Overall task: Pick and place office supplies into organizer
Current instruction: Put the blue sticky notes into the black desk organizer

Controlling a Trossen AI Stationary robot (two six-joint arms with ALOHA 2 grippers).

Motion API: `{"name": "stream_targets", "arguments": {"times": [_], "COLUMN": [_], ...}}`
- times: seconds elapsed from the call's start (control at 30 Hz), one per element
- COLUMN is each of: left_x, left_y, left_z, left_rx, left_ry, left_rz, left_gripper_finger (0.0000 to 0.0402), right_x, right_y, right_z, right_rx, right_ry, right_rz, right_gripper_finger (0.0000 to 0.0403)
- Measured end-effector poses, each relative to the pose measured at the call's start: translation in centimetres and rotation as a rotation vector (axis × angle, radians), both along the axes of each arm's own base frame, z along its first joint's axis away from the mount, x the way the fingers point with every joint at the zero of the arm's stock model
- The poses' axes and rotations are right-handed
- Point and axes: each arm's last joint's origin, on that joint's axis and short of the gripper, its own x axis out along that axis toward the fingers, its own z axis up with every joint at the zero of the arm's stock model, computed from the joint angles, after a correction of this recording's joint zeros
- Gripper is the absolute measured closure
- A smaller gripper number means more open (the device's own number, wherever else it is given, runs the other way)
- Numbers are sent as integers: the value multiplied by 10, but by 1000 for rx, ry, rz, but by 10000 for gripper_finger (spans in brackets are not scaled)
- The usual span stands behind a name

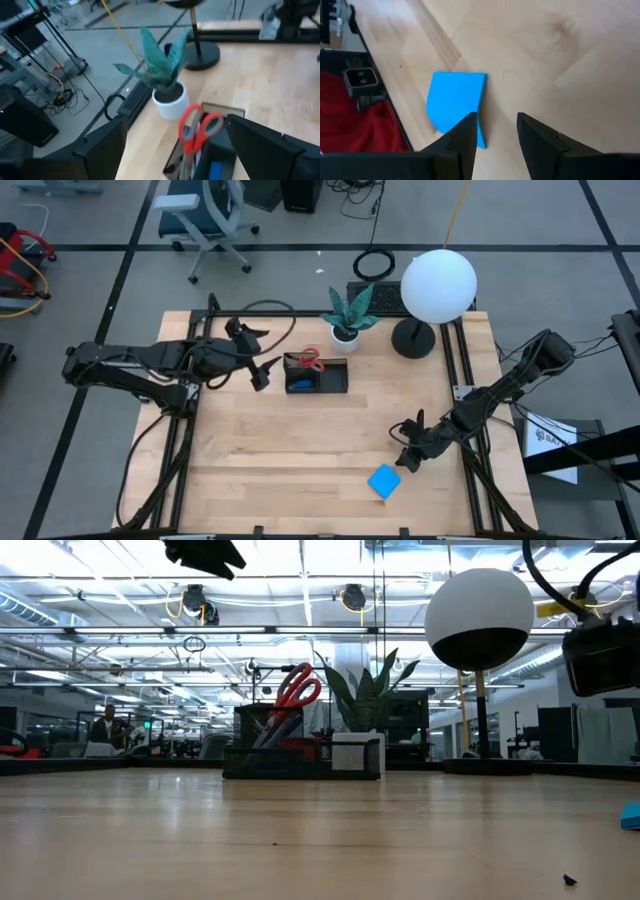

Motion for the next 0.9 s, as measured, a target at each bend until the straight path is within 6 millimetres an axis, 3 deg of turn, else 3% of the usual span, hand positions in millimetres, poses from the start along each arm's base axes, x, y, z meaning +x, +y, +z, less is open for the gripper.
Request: {"name": "stream_targets", "arguments": {"times": [0.3,0.6,0.9], "left_x": [-1,-1,-1], "left_y": [-1,-1,-1], "left_z": [1,1,1], "left_rx": [-13,-14,-17], "left_ry": [-13,-9,-11], "left_rz": [-15,-17,-16], "left_gripper_finger": [55,55,55], "right_x": [7,23,30], "right_y": [5,18,26], "right_z": [-15,-26,-32], "right_rx": [-31,57,71], "right_ry": [11,-73,-40], "right_rz": [18,40,122], "right_gripper_finger": [273,273,273]}}
